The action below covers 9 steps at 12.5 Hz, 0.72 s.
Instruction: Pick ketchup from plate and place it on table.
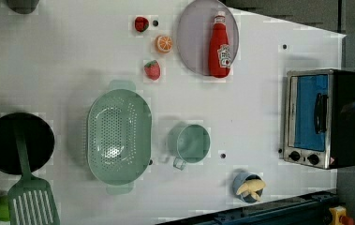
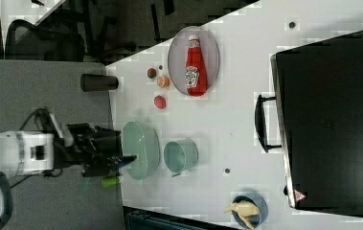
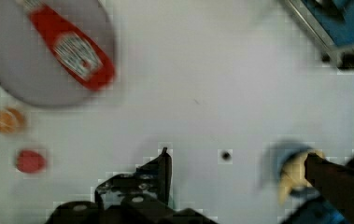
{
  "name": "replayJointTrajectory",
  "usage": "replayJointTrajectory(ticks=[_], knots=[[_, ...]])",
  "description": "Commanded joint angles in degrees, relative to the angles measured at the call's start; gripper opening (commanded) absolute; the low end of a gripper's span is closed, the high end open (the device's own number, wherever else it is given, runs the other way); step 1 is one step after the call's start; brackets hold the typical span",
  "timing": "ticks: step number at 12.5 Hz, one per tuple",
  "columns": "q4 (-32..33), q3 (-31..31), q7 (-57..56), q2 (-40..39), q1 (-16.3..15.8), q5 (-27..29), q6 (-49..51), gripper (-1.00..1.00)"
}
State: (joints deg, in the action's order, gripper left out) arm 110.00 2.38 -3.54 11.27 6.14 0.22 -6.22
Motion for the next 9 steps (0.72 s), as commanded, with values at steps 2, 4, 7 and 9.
replayJointTrajectory(ticks=[2,4,7,9], knots=[[-0.82,3.0,1.39,-5.28,0.95,0.4,-3.71,1.0],[-0.93,4.21,1.31,-8.71,0.69,0.4,-5.23,1.0],[-1.38,5.8,0.11,-14.18,0.31,0.39,-8.18,1.0],[-2.62,6.57,-4.68,-18.12,0.2,0.39,-10.87,1.0]])
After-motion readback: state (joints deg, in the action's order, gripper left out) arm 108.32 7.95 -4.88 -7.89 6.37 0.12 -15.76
